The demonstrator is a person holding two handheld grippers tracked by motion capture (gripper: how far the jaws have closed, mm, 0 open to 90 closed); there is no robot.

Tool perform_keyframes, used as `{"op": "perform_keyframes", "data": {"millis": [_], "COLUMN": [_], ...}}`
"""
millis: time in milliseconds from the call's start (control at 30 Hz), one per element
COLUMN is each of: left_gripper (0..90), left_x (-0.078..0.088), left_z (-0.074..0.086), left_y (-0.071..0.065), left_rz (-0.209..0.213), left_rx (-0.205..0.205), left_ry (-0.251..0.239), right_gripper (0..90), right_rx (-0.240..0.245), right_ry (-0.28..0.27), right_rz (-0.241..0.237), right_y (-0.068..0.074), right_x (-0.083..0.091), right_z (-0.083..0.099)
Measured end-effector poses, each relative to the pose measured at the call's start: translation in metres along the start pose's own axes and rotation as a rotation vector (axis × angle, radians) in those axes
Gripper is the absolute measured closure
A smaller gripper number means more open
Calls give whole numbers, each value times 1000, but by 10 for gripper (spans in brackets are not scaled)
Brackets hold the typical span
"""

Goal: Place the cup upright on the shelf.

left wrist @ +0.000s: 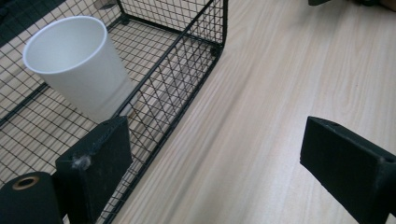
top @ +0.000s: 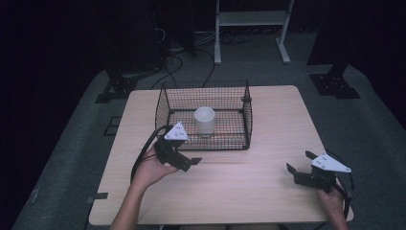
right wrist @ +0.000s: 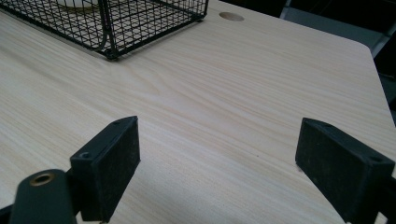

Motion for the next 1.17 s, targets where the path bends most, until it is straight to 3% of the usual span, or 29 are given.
{"op": "perform_keyframes", "data": {"millis": [833, 1167], "left_gripper": [86, 85], "left_x": [-2, -4], "left_z": [24, 42], "left_y": [-16, -26], "left_rz": [11, 20], "left_rx": [26, 77], "left_ry": [1, -38], "right_gripper": [131, 131], "right_rx": [0, 2], "right_ry": [0, 0], "right_rz": [0, 1], "right_y": [0, 0], "right_x": [0, 0], "right_z": [0, 0]}}
Point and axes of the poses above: each handheld gripper's, and its own axes: x roughly backward along the jaws, z roughly out of its underside, y roughly to its left, the point moved 7 cm from there along -x, roughly forward along the jaws, and after that the axes turned 8 degrees about -z, right-handed, at the moved point
